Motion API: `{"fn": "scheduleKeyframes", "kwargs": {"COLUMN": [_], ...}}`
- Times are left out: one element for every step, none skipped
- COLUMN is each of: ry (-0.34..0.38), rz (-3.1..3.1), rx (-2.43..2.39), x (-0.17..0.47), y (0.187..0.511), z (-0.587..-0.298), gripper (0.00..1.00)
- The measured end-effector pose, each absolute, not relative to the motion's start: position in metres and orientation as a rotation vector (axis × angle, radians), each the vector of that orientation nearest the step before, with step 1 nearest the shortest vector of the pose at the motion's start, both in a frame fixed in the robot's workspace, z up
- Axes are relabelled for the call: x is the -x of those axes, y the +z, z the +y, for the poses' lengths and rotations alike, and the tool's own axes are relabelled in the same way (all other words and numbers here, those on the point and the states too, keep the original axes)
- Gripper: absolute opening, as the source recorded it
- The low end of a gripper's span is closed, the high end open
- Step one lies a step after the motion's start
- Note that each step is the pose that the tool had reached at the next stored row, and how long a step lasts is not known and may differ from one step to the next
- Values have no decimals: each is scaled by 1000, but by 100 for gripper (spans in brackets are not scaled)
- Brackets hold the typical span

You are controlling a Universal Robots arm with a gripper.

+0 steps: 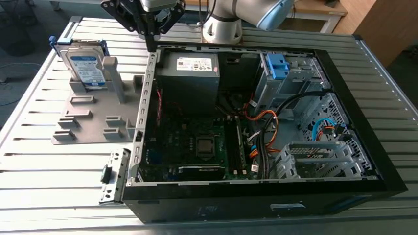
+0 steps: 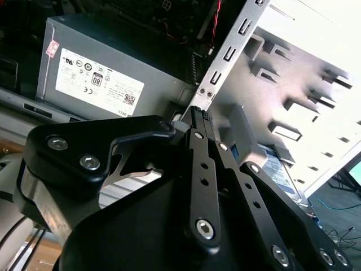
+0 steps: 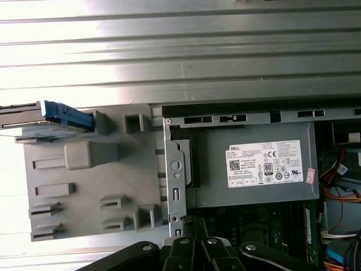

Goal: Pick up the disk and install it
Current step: 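Reach for the disk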

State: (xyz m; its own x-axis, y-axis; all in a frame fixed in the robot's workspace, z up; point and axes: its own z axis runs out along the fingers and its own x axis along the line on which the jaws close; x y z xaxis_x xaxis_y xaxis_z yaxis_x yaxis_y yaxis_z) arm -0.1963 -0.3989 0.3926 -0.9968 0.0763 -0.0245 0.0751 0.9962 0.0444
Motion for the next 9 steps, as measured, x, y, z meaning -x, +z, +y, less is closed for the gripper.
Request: {"fn": "scheduleKeyframes", "kwargs": {"ry": [68, 68, 68, 68, 68, 68, 68, 68, 68], "rz": [3112, 3112, 3112, 3112, 3112, 3112, 3113, 3112, 3112], "rx": [-118, -118, -118, -118, -118, -118, -118, -118, -118], "x": [197, 197, 198, 198, 199, 199, 200, 200, 200], "y": [393, 393, 393, 393, 393, 393, 393, 393, 393], "z": [-399, -399, -399, -399, -399, -399, -399, -399, -399], "gripper": [11, 11, 11, 11, 11, 11, 11, 11, 11]}}
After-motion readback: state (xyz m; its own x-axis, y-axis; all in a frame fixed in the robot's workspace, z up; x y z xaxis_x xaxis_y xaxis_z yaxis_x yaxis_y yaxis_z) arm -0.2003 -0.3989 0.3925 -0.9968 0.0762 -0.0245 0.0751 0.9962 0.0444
